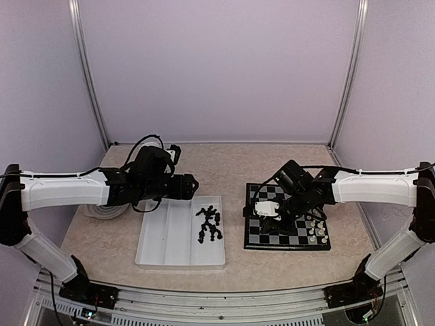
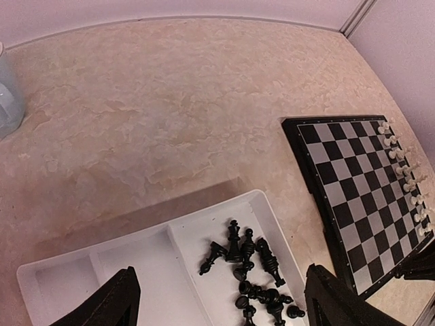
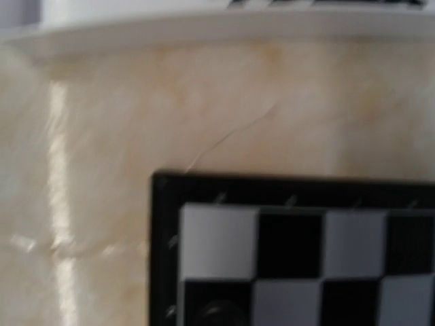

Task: Set up the chess pieces on the board
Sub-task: Place the pawn at a7.

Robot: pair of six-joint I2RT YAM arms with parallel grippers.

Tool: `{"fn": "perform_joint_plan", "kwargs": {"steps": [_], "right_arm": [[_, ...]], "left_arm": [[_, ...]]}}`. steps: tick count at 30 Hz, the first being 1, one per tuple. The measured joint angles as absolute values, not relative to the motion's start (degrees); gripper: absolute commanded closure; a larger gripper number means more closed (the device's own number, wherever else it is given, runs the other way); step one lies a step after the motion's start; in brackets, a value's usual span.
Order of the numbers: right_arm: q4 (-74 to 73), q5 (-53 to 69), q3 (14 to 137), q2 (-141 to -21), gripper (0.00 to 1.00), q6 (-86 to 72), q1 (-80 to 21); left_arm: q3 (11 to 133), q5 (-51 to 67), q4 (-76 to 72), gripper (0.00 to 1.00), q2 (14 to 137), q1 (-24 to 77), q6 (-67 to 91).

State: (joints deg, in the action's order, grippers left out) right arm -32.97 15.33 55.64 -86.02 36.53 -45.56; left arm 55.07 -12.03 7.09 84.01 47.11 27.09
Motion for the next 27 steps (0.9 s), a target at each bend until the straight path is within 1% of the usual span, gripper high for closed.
{"fn": "perform_joint_plan", "kwargs": {"steps": [3,9,27], "right_arm": [[-32.99,15.31,53.15,-84.18,1.00,37.28,-45.56],[-32.86,15.29,51.70,-84.38,1.00,38.15,-45.56],[-31.33,12.88,51.55,-89.71,0.99,38.24,-45.56]], "left_arm": [[55.07,-11.16,5.56,0.17,84.86,47.46,27.62],[55.07,-10.68,4.23,0.17,85.62,48.01,28.18],[55.07,-10.76,4.25,0.17,85.69,48.12,28.27]]}}
